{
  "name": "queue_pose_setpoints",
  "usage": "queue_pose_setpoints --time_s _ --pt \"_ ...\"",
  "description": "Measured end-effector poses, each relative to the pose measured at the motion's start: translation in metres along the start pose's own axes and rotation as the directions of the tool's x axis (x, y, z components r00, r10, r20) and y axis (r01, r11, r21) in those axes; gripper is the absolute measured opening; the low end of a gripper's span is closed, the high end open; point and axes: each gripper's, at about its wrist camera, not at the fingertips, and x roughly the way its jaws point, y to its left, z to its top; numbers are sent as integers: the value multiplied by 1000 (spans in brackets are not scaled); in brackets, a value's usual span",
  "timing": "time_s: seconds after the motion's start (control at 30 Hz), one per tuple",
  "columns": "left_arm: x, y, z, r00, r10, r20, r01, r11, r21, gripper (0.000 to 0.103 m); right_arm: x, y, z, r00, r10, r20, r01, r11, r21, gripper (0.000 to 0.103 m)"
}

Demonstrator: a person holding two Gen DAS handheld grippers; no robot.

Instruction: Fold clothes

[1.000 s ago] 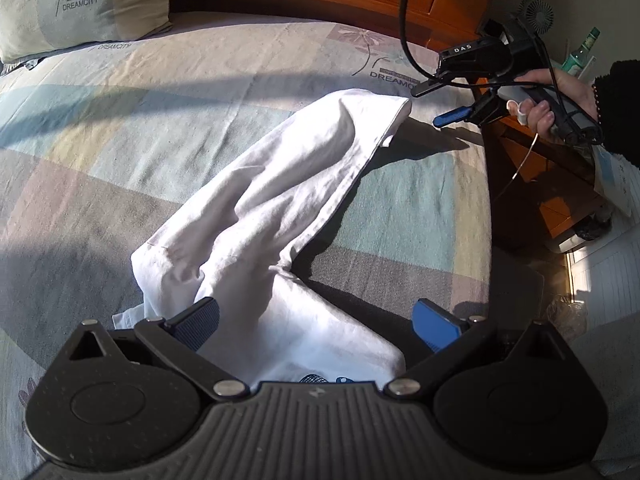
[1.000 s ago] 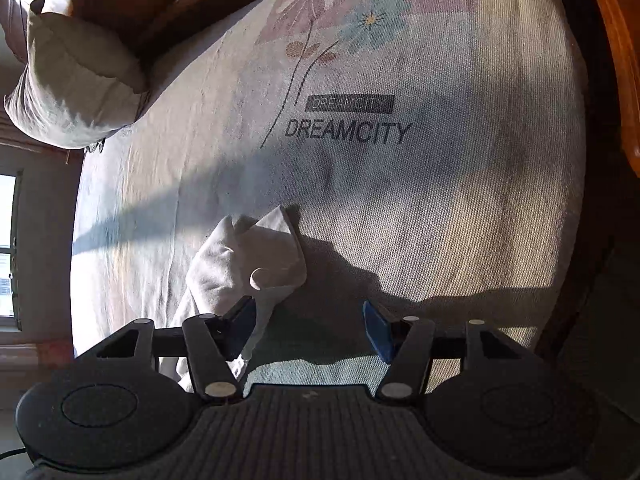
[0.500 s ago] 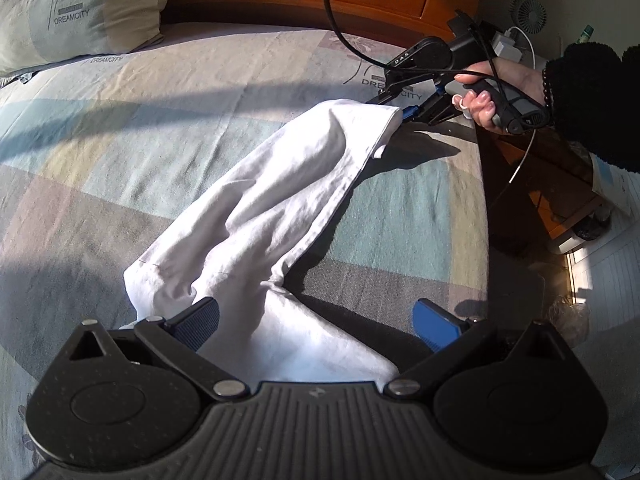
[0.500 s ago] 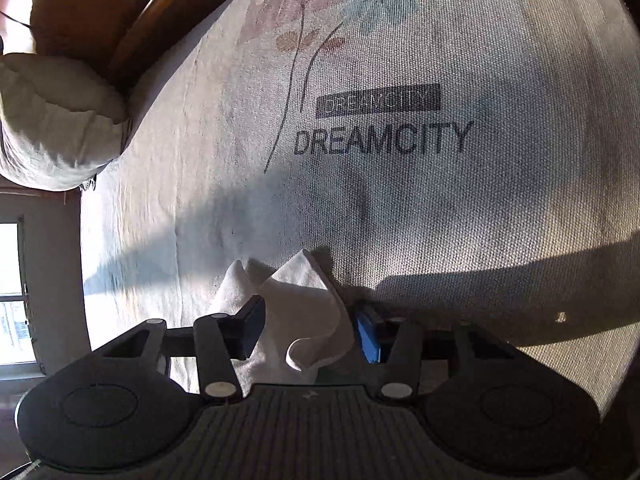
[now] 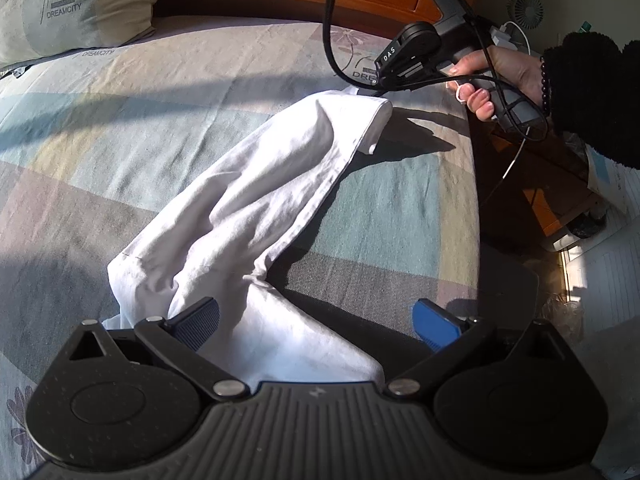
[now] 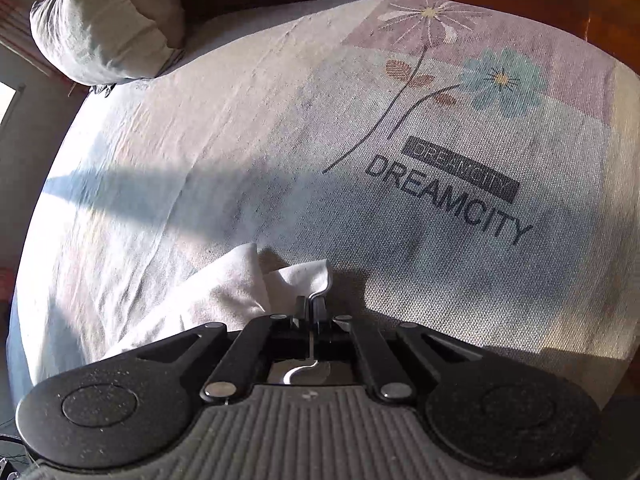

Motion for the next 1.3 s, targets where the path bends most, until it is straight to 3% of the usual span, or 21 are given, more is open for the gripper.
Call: queue_pose_setpoints --time_s 0.13,0.23,0.4,0.5,0.53,0.6,0.77,0.9,0.97,1.07,1.2,1.3 --pt "0 3 -1 1000 13 -4 -13 1000 -6 102 -31 11 22 993 -59 103 70 992 -105 3" --pt "-2 4 -1 1000 21 1 -21 1000 -12 102 -53 12 37 973 -142 181 176 966 -188 3" --pt "-4 5 -5 999 34 8 -34 999 -27 102 -64 8 55 897 -338 283 404 889 -218 3" --pt "-7 8 -10 999 47 9 -47 998 -45 102 -65 17 48 872 -372 319 451 864 -226 15" --pt "-8 10 -12 999 53 6 -53 997 -57 102 -65 19 46 863 -383 331 466 855 -228 27" --pt "-10 14 -18 998 66 1 -65 995 -80 102 -65 25 41 844 -403 354 497 836 -231 32" --pt "-17 30 -43 995 104 -11 -104 980 -172 102 -36 69 11 953 -214 214 283 881 -380 32" --pt "-27 50 -74 988 155 -22 -155 944 -291 102 -3 122 -22 997 -67 48 82 870 -486 32" --pt "-34 59 -90 983 184 -23 -181 923 -339 102 11 155 -42 1000 -2 -31 -15 842 -540 32" --pt "-42 73 -113 975 222 -28 -215 892 -397 102 25 203 -73 987 75 -140 -146 775 -615 31" --pt "-54 87 -136 970 243 -11 -222 868 -444 102 45 273 -121 954 124 -274 -288 641 -711 30" --pt "-61 94 -153 969 247 -1 -222 869 -443 102 64 313 -146 940 112 -323 -331 532 -779 30"
